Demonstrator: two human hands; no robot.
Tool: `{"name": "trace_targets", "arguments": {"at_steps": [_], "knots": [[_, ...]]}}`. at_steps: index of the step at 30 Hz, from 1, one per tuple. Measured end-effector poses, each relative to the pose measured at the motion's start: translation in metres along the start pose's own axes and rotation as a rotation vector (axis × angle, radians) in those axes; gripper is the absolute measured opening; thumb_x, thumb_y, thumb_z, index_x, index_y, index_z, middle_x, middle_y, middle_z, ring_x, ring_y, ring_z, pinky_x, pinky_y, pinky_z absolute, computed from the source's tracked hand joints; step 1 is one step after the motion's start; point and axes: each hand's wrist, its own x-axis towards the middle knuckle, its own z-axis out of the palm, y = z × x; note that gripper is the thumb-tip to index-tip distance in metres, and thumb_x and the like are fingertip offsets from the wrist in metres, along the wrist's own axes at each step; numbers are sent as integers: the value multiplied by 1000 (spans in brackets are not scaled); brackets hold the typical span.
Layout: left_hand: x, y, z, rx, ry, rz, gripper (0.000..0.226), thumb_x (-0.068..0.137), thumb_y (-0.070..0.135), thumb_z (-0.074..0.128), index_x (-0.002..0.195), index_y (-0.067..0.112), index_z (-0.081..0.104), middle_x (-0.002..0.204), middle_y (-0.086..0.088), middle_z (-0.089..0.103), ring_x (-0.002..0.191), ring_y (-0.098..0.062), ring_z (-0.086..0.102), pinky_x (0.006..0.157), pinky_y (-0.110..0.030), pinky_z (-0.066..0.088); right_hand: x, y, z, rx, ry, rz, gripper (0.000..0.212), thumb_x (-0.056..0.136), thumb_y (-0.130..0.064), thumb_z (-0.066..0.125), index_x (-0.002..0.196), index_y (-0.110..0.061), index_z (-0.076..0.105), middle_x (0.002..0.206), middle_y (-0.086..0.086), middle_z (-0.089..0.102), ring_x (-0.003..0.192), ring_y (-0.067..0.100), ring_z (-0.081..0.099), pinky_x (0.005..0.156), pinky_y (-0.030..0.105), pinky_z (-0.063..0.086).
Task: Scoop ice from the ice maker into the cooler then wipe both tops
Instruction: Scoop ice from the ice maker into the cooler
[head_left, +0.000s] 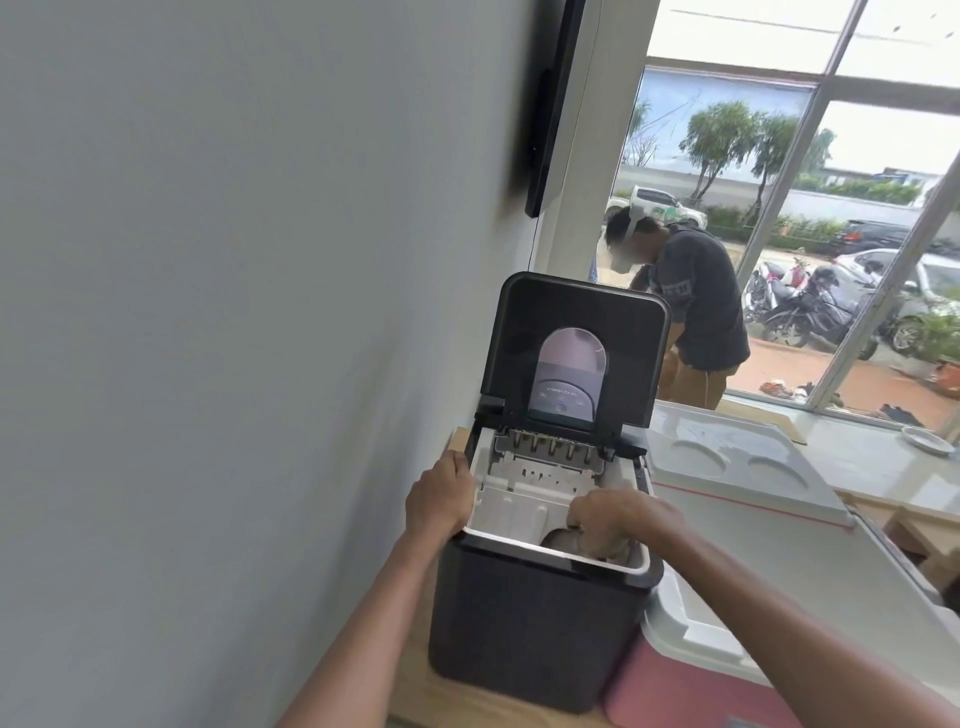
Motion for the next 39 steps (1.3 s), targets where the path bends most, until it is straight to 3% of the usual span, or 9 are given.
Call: {"name": "trace_targets", "arguments": {"at_steps": [4, 9, 13, 15, 17, 21, 24, 33, 39], "knots": [[1, 0, 0, -5, -4, -4, 39, 102, 30, 20, 103, 10, 54, 111, -15, 65, 99, -38, 57, 91, -43, 46, 4, -11, -4, 223, -105, 48, 23, 85, -9, 41, 78, -1, 61, 66, 11, 60, 50, 21, 53, 46, 26, 44], [0, 0, 1, -7, 2, -2, 33, 102, 30, 20, 94, 15, 48, 110, -14, 65, 98, -37, 57, 90, -43, 46, 10, -15, -12, 268, -243, 99, 28, 92, -13, 44, 70, -4, 61, 58, 8, 57, 40, 17, 51, 45, 25, 44], [2, 0, 3, -9, -7, -23, 38, 101, 30, 19, 102, 12, 53, 112, -15, 64, 100, -38, 56, 90, -43, 44, 17, -13, -9, 382, -261, 126, 32, 96, -14, 41, 69, -5, 55, 46, 2, 54, 32, 12, 47, 38, 19, 39], [2, 0, 3, -21, -12, -27, 39, 101, 31, 19, 105, 13, 54, 112, -15, 65, 101, -38, 56, 90, -43, 44, 27, -18, -4, 383, -187, 110, 27, 93, -12, 42, 73, -3, 58, 58, 7, 62, 43, 16, 54, 43, 22, 45], [2, 0, 1, -23, -8, -24, 41, 101, 33, 18, 107, 14, 54, 112, -14, 65, 101, -38, 57, 91, -44, 44, 40, -26, 0, 344, -128, 79, 25, 87, -16, 44, 87, -1, 64, 90, 15, 71, 66, 22, 61, 64, 31, 53], [1, 0, 2, -21, -12, -27, 39, 101, 32, 19, 105, 14, 54, 111, -13, 65, 100, -38, 57, 90, -44, 45, 44, -34, 5, 257, -77, 37, 45, 88, -14, 43, 128, 1, 57, 131, 15, 60, 110, 28, 59, 97, 35, 46], [2, 1, 0, -28, 1, -23, 38, 100, 30, 20, 102, 14, 54, 109, -12, 65, 98, -36, 57, 89, -43, 45, 42, -30, 12, 254, -19, -5, 51, 93, -23, 43, 141, -5, 49, 144, 12, 51, 129, 29, 49, 105, 36, 39], [-1, 0, 1, -38, 9, -36, 34, 100, 28, 21, 95, 15, 51, 110, -12, 65, 100, -37, 57, 90, -44, 45, 33, -34, 24, 461, 2, -30, 44, 100, -24, 40, 140, -8, 50, 147, 9, 48, 134, 25, 45, 108, 30, 33], [-3, 2, 1, -25, 12, -35, 37, 101, 28, 21, 104, 12, 55, 114, -12, 64, 101, -36, 57, 88, -41, 43, 40, -27, 28, 401, 71, -101, 44, 92, -19, 41, 131, -5, 57, 131, 10, 62, 115, 26, 60, 100, 36, 47]]}}
